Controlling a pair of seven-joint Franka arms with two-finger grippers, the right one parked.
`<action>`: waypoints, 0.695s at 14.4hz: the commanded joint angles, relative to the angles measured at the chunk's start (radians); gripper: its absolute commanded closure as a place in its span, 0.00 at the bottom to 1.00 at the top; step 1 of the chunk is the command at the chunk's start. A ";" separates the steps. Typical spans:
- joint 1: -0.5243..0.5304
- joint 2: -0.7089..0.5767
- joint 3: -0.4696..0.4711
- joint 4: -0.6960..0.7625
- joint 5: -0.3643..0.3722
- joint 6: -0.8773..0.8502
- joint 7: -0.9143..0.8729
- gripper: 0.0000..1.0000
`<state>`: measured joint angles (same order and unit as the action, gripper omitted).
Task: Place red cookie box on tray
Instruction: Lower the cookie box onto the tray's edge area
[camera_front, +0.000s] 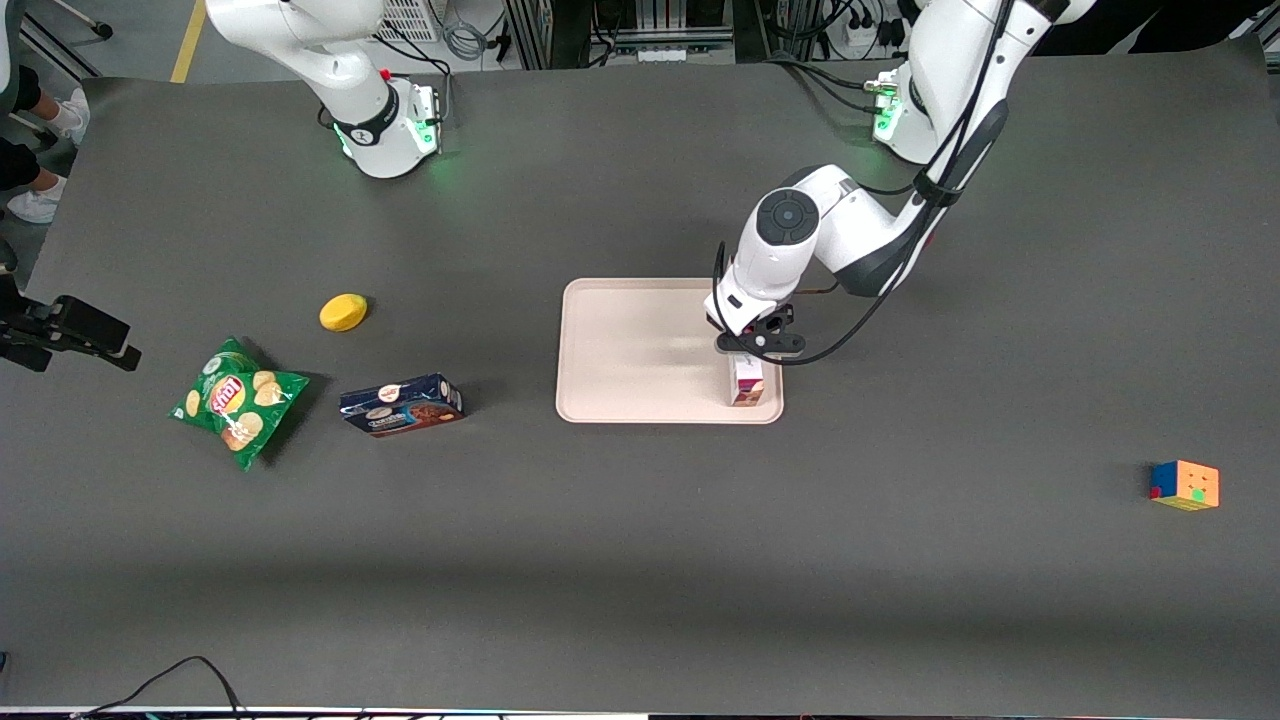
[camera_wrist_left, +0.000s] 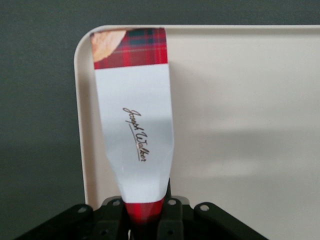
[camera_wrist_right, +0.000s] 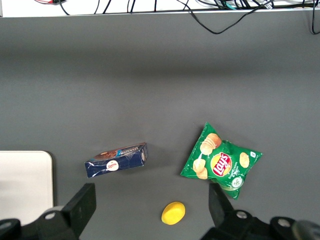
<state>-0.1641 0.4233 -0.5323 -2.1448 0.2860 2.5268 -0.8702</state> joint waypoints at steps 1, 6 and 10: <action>-0.003 0.015 0.002 0.006 0.116 0.004 -0.117 0.80; -0.002 0.035 0.002 0.017 0.121 0.004 -0.124 0.00; -0.002 0.038 0.000 0.019 0.121 0.004 -0.165 0.00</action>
<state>-0.1641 0.4527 -0.5301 -2.1377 0.3812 2.5278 -0.9875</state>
